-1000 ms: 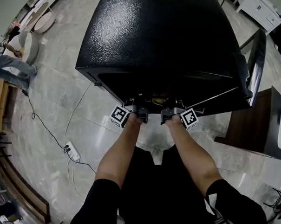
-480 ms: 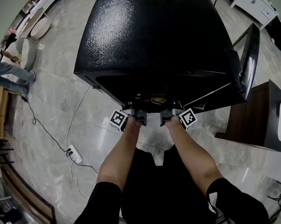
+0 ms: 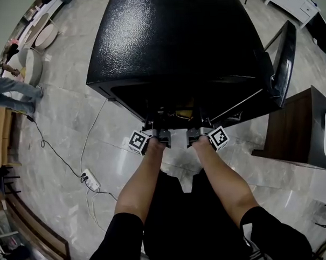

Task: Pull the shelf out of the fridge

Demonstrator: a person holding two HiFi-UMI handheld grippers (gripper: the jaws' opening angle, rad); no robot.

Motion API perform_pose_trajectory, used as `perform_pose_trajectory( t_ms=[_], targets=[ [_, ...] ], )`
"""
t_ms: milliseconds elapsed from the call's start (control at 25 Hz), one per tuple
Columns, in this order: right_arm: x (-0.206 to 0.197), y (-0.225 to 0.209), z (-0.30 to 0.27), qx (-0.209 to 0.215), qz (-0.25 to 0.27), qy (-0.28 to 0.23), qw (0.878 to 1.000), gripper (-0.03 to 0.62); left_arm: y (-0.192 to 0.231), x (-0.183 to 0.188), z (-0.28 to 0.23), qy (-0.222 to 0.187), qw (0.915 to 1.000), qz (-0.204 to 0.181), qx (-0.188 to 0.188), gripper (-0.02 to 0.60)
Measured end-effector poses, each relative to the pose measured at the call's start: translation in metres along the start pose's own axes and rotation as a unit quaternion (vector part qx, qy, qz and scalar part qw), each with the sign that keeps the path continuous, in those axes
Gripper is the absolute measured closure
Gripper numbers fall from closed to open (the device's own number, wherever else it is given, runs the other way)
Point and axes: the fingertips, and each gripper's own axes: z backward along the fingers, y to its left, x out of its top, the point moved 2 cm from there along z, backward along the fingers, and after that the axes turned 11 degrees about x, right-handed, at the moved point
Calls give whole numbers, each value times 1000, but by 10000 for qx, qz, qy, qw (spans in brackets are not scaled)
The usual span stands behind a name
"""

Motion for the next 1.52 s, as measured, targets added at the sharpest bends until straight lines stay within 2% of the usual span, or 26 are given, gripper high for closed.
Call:
perform_pose_trajectory(
  t_ms=[600,760,1160,1320,1520],
  targets=[
    [-6,9,28,-106,-13,-10,9999,554,-1,-3,29,48,10000,-47,57,546],
    [-6,9,31,-150,-3,-9,9999,554,8,-3,32,80,9998,69,156,546],
    [-8,12,39,-254,-8,-17,9997,556,-3,-4,39,79,9999,8,100,546],
    [-11,14,46,-320,-47,-27,9995,556,5,-4,46,99,9997,69,232,546],
    [-12,14,52,-381,-25,-12,9993,556,0,-4,50,117,9996,-29,264,546]
  ],
)
